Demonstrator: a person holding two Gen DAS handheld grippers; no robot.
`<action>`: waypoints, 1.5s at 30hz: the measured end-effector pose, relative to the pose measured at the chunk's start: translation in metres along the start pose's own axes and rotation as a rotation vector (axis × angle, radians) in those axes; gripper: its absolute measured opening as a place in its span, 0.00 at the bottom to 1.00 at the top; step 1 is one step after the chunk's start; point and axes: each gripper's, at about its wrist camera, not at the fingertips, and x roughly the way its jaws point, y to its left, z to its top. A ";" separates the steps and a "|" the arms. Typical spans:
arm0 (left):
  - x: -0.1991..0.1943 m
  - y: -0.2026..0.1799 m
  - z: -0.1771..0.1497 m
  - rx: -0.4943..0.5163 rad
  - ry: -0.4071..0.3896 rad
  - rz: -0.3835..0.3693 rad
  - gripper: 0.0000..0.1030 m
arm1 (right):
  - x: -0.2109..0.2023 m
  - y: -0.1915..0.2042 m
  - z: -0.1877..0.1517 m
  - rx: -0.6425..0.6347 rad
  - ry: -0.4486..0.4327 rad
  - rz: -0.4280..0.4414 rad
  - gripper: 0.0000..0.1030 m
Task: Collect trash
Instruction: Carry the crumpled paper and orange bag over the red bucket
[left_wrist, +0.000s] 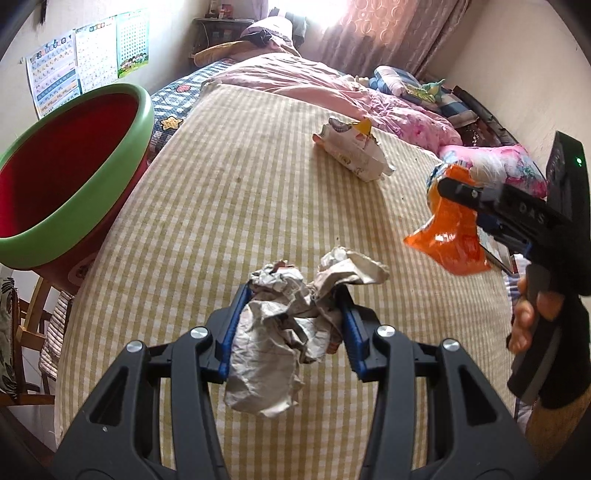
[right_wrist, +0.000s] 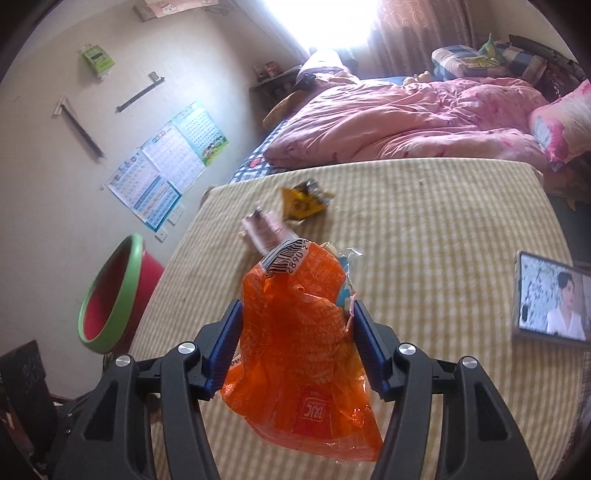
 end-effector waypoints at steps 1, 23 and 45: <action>0.000 0.001 0.000 0.000 -0.001 -0.001 0.43 | -0.001 0.003 -0.001 0.001 0.000 0.006 0.56; -0.021 0.024 0.001 -0.046 -0.046 0.018 0.43 | -0.016 0.058 0.005 -0.080 -0.027 0.100 0.56; -0.035 0.047 0.004 -0.070 -0.086 0.034 0.43 | -0.010 0.083 0.000 -0.119 -0.034 0.095 0.56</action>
